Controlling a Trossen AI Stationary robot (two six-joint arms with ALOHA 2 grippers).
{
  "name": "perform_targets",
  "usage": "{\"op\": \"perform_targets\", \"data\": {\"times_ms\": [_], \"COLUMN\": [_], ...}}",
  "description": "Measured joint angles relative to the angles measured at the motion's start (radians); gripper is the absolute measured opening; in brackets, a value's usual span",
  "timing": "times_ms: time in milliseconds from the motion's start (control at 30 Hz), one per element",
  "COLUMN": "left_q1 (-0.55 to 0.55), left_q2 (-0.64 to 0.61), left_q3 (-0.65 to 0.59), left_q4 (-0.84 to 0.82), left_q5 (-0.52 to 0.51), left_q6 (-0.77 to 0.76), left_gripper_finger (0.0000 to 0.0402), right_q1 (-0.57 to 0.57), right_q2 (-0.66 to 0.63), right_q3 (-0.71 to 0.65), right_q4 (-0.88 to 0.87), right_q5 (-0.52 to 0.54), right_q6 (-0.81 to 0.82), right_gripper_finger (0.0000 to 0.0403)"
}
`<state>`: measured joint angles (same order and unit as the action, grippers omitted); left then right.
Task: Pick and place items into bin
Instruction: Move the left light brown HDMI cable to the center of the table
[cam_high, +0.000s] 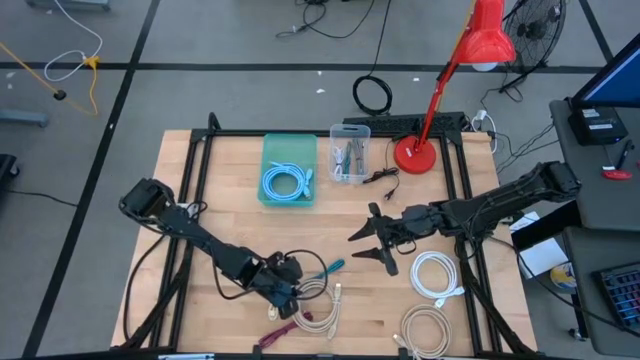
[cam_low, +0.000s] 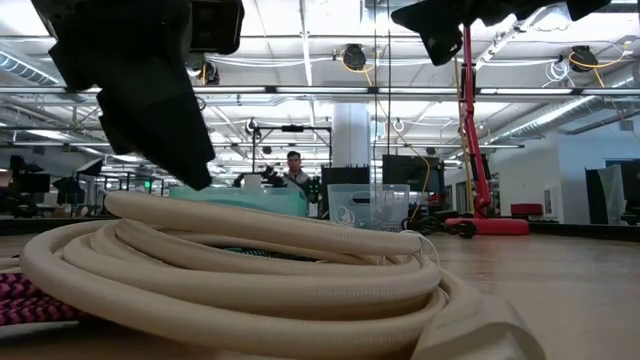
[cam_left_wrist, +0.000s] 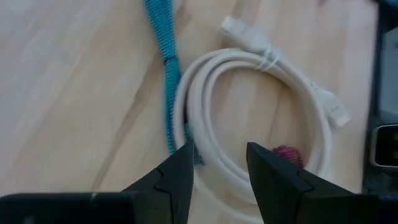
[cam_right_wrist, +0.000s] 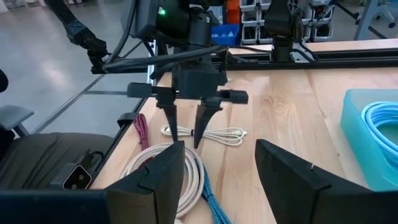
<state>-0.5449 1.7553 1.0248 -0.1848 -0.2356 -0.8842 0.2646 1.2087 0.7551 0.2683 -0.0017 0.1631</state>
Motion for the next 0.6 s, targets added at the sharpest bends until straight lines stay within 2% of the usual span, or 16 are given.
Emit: {"op": "perform_targets", "data": {"times_ms": [200,467,600], "left_q1": [-0.001,0.008,0.008], "left_q2": [0.059,0.152,0.159], "left_q3": [0.007,0.112,0.171], "left_q4": [0.104,-0.002,-0.047], "left_q5": [0.041,0.034,0.032], "left_q6": [0.041,0.092,0.138], "left_gripper_finger": [0.0152,0.0152,0.0152], "right_q1": [0.0,0.0,0.0], "right_q2": [0.0,0.0,0.0], "right_q3": [0.0,0.0,0.001], "right_q4": [0.012,0.012,0.012], "right_q5": [0.0,0.0,0.0], "right_q6": [-0.002,-0.007,-0.007], "right_gripper_finger": [0.0187,0.0187,0.0187]}}
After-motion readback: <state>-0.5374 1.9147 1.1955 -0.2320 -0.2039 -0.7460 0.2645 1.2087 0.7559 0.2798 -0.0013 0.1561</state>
